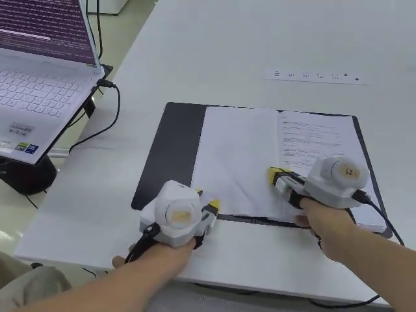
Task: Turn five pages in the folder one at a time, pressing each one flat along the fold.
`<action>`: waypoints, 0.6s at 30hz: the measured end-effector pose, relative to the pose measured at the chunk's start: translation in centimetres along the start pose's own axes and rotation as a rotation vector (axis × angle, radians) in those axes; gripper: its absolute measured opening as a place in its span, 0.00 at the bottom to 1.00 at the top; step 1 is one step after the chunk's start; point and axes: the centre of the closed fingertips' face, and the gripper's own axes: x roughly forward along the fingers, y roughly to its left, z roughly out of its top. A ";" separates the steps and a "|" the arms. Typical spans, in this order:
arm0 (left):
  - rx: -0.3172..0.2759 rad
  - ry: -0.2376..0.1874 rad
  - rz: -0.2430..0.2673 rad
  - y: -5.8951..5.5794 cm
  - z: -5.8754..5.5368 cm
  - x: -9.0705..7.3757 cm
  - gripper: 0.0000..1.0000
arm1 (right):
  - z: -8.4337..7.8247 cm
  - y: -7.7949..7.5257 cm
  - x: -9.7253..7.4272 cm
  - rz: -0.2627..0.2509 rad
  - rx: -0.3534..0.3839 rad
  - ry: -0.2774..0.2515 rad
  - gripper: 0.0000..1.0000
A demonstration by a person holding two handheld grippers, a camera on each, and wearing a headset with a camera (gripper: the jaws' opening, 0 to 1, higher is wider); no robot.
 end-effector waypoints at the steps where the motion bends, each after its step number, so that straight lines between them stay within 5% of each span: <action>1: -0.001 -0.001 0.000 0.0 0.0 0.0 0.22 | -0.4 0.3 -0.3 0.007 -0.010 -0.003 0.00; 9: -0.001 0.000 0.000 -0.1 0.0 -0.4 0.22 | -2.3 1.0 -2.3 0.002 0.032 -0.001 0.00; 15: 0.003 0.000 0.000 -0.1 0.0 -0.6 0.22 | -4.3 2.2 -4.4 0.031 0.054 0.049 0.00; 18: 0.006 0.001 0.000 -0.2 0.0 -0.7 0.22 | -5.0 2.4 -5.1 0.040 0.137 0.085 0.00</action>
